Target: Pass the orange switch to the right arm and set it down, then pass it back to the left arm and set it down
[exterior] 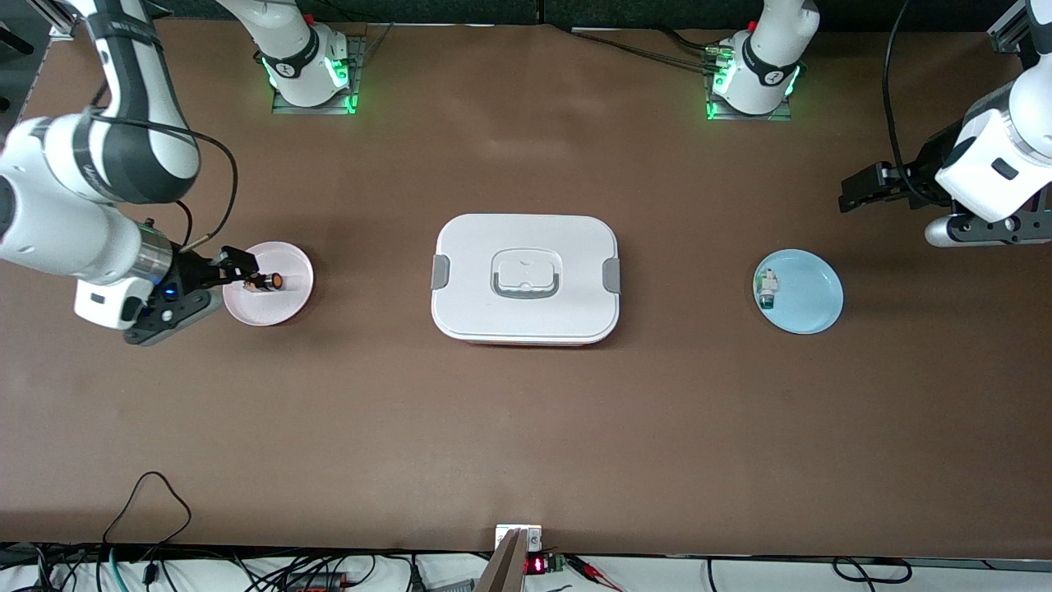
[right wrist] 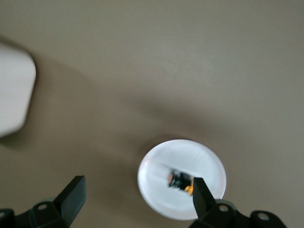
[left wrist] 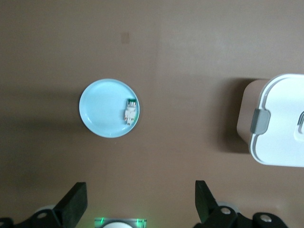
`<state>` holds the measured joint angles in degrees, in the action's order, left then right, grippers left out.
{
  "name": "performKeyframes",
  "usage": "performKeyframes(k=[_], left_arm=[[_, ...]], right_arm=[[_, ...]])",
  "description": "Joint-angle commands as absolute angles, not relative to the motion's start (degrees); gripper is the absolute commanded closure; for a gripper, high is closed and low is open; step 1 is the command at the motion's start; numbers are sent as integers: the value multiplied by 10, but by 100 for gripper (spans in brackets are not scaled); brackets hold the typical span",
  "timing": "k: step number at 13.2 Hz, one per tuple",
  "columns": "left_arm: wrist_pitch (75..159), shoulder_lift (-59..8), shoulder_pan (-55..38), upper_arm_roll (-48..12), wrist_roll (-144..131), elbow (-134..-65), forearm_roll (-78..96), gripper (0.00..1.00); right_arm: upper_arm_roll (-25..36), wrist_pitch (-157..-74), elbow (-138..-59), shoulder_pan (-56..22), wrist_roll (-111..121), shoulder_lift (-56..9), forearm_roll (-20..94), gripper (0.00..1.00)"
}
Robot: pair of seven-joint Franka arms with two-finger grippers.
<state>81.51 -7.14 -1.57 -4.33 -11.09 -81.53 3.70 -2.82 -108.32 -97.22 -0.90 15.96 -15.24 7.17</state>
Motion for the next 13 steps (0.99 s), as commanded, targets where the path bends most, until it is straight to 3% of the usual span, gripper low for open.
performKeyframes(k=[1, 3, 7, 12, 13], left_arm=[[827, -62, -11, -52, -113, -830, 41, 0], [829, -62, -11, -52, -92, -830, 30, 0], [823, -62, -9, -51, -67, -830, 5, 0], [818, -62, -10, -51, -69, -830, 5, 0], [817, -62, -10, -52, -68, -830, 4, 0]], right_arm=[[-31, -994, -903, -7, 14, -145, 84, 0], [-28, -950, -858, -14, -2, -140, 75, 0], [47, -925, -838, -17, 21, -121, 54, 0], [38, -808, -812, -33, -60, -107, -18, 0], [8, -808, -811, -14, -100, -105, -17, 0]])
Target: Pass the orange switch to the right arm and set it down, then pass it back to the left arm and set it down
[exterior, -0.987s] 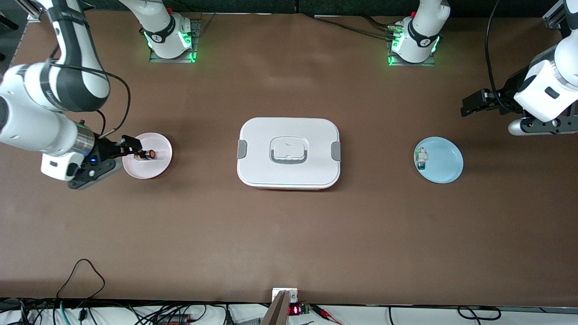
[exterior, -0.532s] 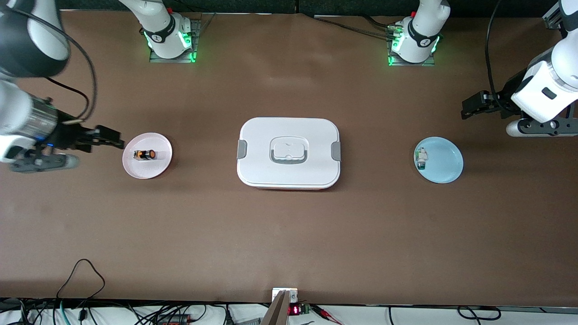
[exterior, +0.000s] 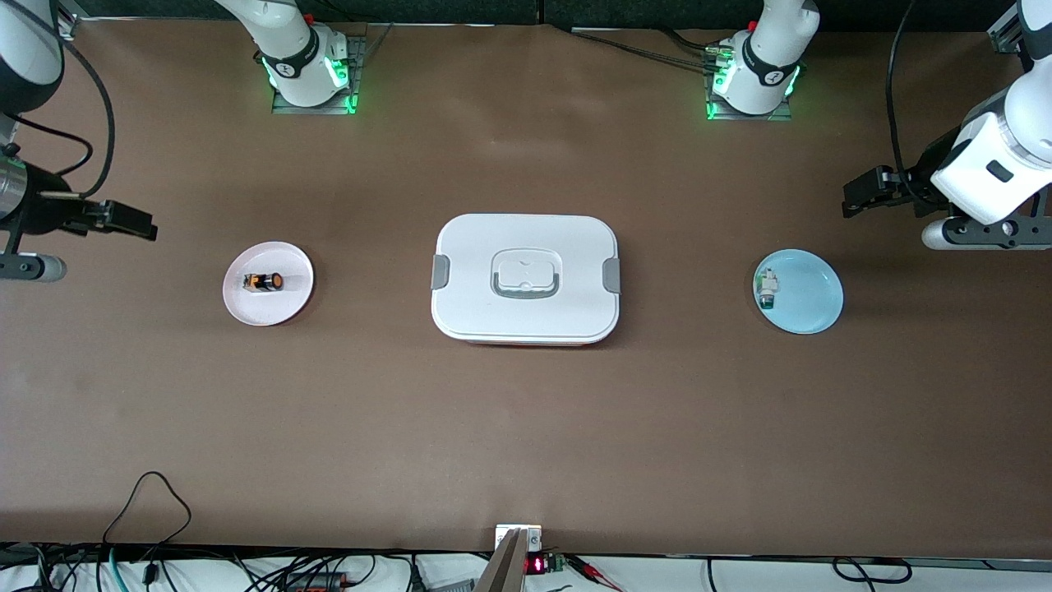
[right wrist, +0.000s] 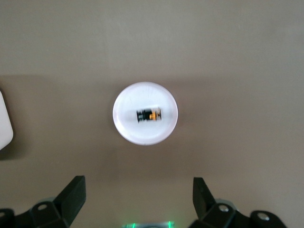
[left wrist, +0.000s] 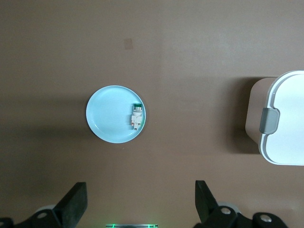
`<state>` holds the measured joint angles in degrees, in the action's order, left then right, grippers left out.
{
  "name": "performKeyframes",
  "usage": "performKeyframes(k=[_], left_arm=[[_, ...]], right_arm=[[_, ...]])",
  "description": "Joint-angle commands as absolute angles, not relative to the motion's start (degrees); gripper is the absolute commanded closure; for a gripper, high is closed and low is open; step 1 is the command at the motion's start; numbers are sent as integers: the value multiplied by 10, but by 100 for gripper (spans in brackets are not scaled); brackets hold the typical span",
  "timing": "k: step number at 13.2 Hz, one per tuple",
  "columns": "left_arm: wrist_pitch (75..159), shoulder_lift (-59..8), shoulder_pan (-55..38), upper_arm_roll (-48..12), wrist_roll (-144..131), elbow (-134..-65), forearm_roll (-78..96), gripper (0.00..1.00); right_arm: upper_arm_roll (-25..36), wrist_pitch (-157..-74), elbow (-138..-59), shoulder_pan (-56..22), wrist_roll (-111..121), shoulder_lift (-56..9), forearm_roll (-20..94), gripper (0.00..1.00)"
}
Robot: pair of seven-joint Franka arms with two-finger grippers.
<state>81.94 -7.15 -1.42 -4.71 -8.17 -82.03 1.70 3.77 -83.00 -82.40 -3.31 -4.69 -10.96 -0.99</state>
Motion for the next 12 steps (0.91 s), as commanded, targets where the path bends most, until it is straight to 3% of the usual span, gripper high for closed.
performKeyframes(k=[1, 2, 4, 8, 12], left_arm=[[813, -61, -10, -52, -67, -829, 4, 0], [808, -59, -10, -52, -67, -830, 4, 0], [807, -60, -8, -51, -66, -830, 4, 0], [809, -62, -8, -51, -67, -827, 4, 0], [807, -62, -1, -50, -55, -828, 5, 0]], right_arm=[[-50, -811, -814, 29, -147, -104, -17, 0], [-108, -816, -816, 59, -178, -104, -19, 0], [-120, -819, -810, 57, -174, -103, -40, 0], [69, -856, -809, -2, 40, -98, -48, 0], [75, -872, -812, 1, -17, -98, -32, 0]])
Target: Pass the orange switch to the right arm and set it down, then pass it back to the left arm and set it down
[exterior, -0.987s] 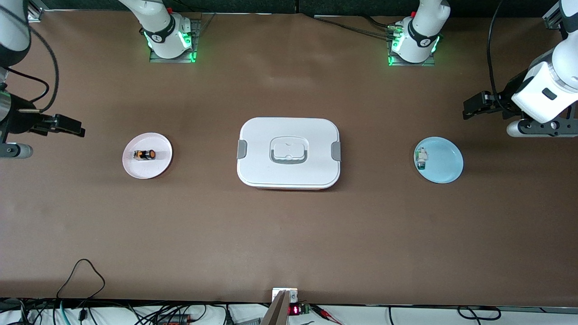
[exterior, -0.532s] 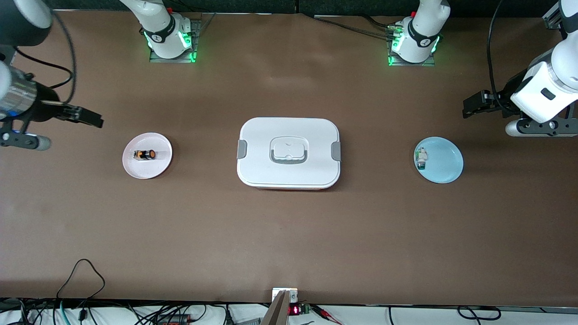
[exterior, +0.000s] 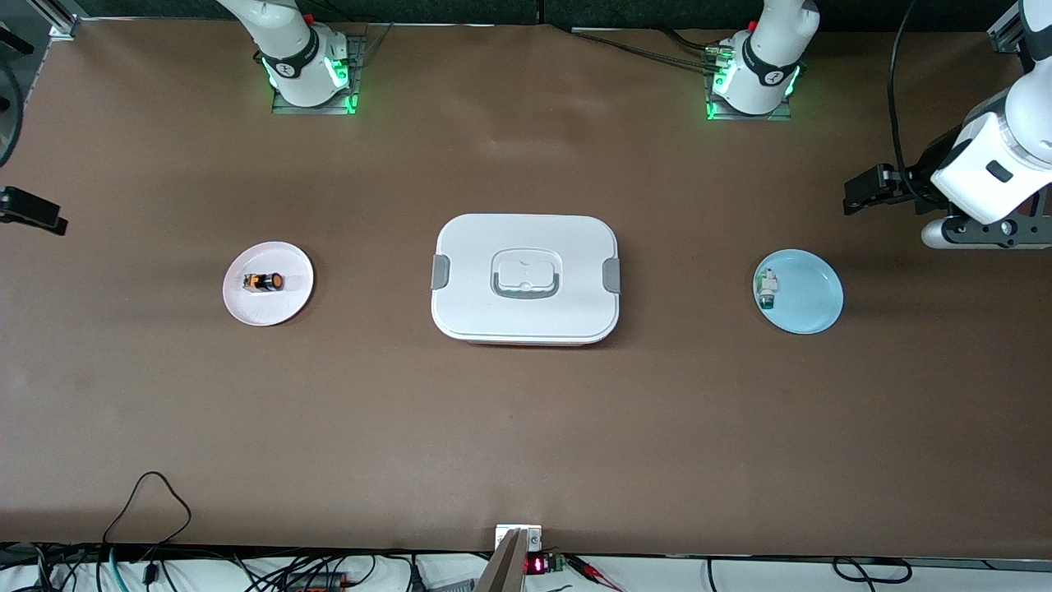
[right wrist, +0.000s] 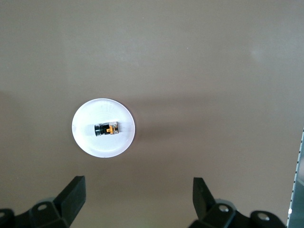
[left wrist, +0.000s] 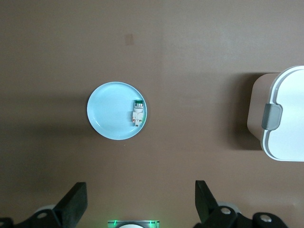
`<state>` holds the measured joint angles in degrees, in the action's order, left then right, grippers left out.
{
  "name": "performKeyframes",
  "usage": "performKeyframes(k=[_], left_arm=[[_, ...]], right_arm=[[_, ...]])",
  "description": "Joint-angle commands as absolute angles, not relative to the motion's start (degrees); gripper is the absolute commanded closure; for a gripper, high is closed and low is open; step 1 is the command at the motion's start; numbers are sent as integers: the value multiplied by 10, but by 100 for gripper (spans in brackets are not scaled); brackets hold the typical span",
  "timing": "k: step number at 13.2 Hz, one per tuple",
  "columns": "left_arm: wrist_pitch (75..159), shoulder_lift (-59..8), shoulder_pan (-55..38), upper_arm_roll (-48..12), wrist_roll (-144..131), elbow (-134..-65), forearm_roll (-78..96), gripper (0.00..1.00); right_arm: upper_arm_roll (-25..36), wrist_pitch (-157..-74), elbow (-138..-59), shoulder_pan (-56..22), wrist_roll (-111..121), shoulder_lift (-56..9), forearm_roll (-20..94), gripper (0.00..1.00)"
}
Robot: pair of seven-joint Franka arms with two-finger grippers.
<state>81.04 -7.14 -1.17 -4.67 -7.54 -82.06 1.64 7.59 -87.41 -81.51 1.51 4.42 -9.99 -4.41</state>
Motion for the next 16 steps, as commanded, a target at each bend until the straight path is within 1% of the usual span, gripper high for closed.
performKeyframes(k=[1, 3, 5, 6, 7, 9, 12, 16], left_arm=[[807, -63, 12, -48, -44, -828, 5, 0], [806, -66, 37, -48, -5, -828, 4, 0], [807, -66, 58, -46, 9, -827, 0, 0], [809, -66, 64, -46, 13, -828, -1, 0], [810, -67, 65, -44, 25, -828, -5, 0], [811, -67, 65, -45, 35, -828, -27, 0], [813, -58, 67, -47, 35, -827, -27, 0], [831, -46, 65, -53, 35, -826, -27, 0]], right_arm=[[73, -861, -812, -2, -46, -97, -29, 0], [73, -851, -811, -2, 19, -96, -33, 0], [72, -848, -824, -9, 28, -82, -33, 0], [72, -859, -850, -14, 26, -65, -33, 0], [72, -894, -874, -15, 24, -49, -33, 0], [60, -910, -907, -17, 12, -28, -34, 0], [53, -904, -901, -17, -4, -44, -29, 0], [52, -911, -901, -27, -11, -47, -30, 0]])
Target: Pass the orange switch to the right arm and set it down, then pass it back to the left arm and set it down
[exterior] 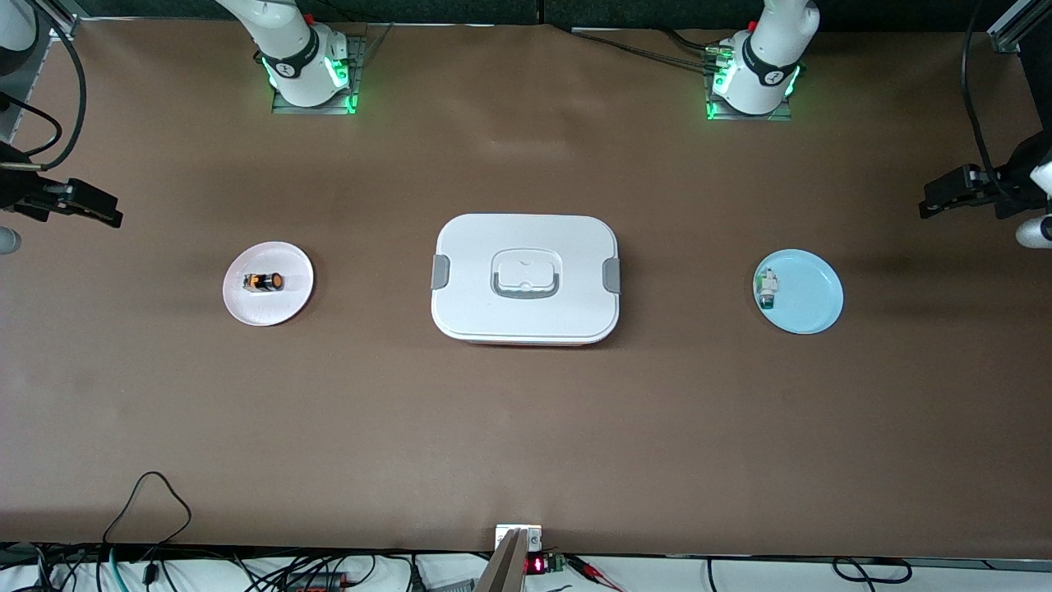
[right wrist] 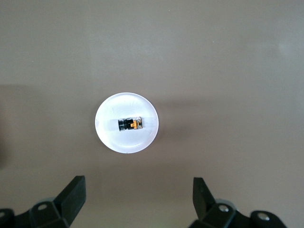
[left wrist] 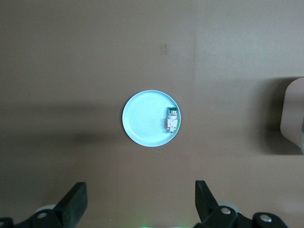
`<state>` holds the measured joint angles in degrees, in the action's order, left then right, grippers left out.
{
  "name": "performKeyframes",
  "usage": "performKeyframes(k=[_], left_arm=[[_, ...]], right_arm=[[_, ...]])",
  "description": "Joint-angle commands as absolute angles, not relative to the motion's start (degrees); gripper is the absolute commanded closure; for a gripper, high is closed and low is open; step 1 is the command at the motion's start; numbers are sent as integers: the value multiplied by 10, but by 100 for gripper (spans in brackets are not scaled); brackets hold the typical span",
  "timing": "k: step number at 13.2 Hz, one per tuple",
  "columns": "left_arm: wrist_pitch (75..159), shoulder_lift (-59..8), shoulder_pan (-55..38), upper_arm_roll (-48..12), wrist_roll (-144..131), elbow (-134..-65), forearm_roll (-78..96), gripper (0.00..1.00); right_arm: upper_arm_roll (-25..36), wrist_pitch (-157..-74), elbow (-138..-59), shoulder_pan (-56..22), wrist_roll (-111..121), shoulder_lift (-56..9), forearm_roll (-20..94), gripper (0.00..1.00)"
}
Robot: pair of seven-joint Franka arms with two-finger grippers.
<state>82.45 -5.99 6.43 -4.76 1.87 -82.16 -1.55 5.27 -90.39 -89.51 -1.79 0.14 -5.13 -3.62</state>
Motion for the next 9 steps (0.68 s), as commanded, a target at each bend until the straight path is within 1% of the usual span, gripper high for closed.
performKeyframes(k=[1, 5, 6, 7, 8, 9], left_arm=[[836, -46, 62, -54, 35, -826, -26, 0], [840, -43, 63, -64, 33, -826, -17, 0], [840, -43, 66, -64, 34, -826, -17, 0], [838, -43, 66, -64, 34, -826, -17, 0], [835, -42, 65, -65, 33, -826, -17, 0], [835, -42, 64, -66, 32, -826, -17, 0]], right_arm=[[52, -911, -899, -35, -11, -47, -35, 0], [50, -913, -899, -24, -4, -46, -35, 0], [29, -911, -898, 1, -4, -46, -33, 0], [-6, -912, -897, 34, -7, -47, -32, 0], [-21, -914, -889, 38, -12, -54, -38, 0], [-19, -914, -889, 34, -13, -54, -36, 0]])
